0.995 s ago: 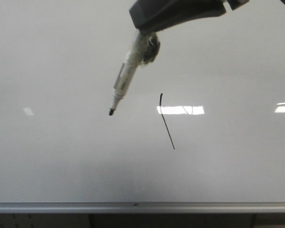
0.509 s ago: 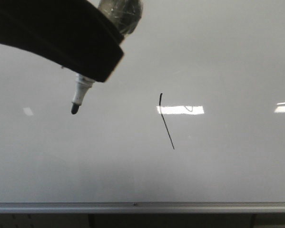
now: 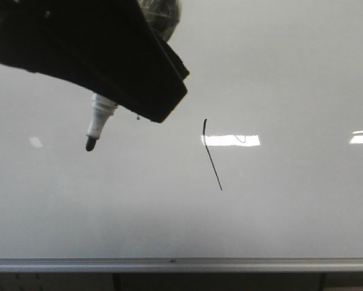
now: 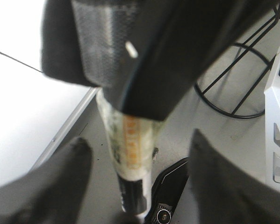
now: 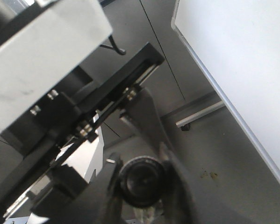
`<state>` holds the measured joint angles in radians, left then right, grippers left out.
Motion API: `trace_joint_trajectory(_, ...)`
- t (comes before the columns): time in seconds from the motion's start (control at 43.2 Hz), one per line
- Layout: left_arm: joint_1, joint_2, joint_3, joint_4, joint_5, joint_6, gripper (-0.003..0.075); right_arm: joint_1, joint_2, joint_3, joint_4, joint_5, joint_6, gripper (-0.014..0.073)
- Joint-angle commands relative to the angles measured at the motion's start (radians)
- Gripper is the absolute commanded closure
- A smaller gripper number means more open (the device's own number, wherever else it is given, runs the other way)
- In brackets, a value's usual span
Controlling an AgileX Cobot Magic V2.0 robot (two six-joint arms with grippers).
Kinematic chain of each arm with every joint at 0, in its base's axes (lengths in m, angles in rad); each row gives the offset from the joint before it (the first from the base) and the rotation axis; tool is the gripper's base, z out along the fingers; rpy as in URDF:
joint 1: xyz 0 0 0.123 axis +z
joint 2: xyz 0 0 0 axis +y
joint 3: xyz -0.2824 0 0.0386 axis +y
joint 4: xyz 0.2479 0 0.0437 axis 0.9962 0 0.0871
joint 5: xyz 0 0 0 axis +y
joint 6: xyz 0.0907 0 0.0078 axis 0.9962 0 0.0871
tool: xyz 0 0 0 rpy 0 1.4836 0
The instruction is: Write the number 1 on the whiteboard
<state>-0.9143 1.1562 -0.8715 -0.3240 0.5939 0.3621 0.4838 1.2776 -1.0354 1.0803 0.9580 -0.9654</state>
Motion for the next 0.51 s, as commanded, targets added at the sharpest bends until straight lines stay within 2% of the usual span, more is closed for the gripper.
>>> trace_joint_trajectory(0.0,-0.007,-0.017,-0.034,-0.010,-0.052,0.002,0.0495,-0.002,-0.031,-0.036,0.067,0.005,0.000,0.0655)
trace_joint_trajectory(0.069,-0.007,-0.017,-0.034,-0.010,-0.052,0.002,0.0605,-0.002,-0.031,-0.036,0.067,0.005,0.000,0.0655)
trace_joint_trajectory(0.185,-0.007,-0.017,-0.034,-0.009,-0.052,0.002,0.0739,-0.002,-0.031,-0.036,0.067,0.005,0.000,0.0655)
trace_joint_trajectory(0.278,-0.007,-0.017,-0.034,-0.001,-0.052,0.002,0.0741,-0.002,-0.031,-0.036,0.075,0.003,0.000,0.0645)
trace_joint_trajectory(0.347,-0.007,-0.017,-0.034,0.010,-0.052,0.002,0.0741,-0.002,-0.031,-0.036,0.091,0.000,0.000,0.0594)
trace_joint_trajectory(0.486,-0.002,-0.017,-0.034,0.051,-0.029,0.002,0.0741,-0.007,-0.032,-0.036,0.105,-0.037,0.000,0.0363)
